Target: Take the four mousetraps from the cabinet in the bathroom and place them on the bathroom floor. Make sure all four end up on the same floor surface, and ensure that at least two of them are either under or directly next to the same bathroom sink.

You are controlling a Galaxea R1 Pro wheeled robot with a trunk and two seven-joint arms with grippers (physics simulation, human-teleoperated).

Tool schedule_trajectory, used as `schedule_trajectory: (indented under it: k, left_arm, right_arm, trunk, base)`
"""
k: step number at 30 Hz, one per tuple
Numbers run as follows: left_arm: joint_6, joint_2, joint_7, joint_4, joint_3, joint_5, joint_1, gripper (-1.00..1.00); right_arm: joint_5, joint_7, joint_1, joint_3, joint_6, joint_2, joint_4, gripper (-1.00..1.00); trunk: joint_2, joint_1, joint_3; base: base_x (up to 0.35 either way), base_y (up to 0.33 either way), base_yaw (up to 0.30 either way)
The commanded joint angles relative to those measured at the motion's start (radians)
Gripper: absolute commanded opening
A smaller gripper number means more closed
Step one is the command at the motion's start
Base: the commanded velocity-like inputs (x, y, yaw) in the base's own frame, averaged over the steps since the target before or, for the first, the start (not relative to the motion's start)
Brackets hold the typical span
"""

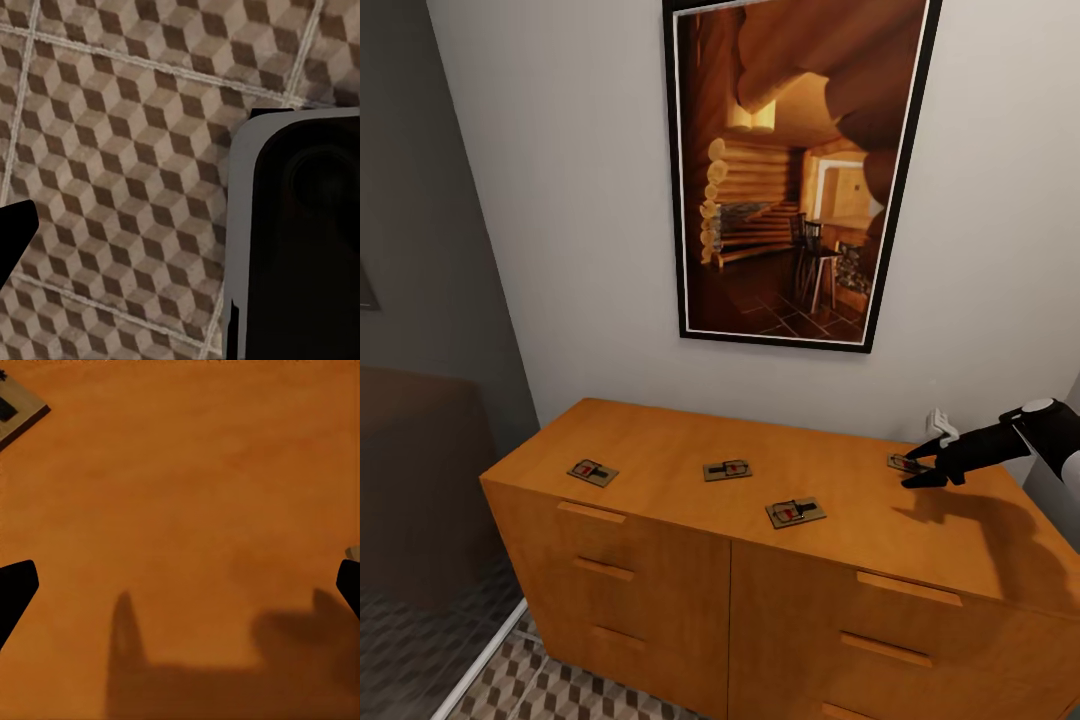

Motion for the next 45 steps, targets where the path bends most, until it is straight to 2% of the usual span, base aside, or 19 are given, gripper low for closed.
schedule_trajectory:
  k: [1,37,45]
  left_arm:
    - [-0.002,0.0,0.003,0.002,-0.001,0.0,-0.001,1.0]
    - [0.004,-0.002,0.003,0.003,-0.001,0.0,-0.001,1.0]
    - [0.005,-0.002,0.003,0.003,-0.001,0.0,-0.001,1.0]
  right_arm:
    - [0.001,0.003,0.0,0.001,0.003,0.0,-0.001,1.0]
    - [0.001,-0.002,0.0,0.002,0.0,0.002,-0.001,1.0]
    - [0.001,-0.001,0.0,0.002,0.0,0.002,-0.001,1.0]
  trunk:
    - [-0.001,0.0,-0.001]
    - [-0.001,0.0,-0.001]
    - [-0.001,0.0,-0.001]
  base:
    - [0.0,0.0,0.0]
    - [0.0,0.0,0.0]
    - [0.139,-0.003,0.0]
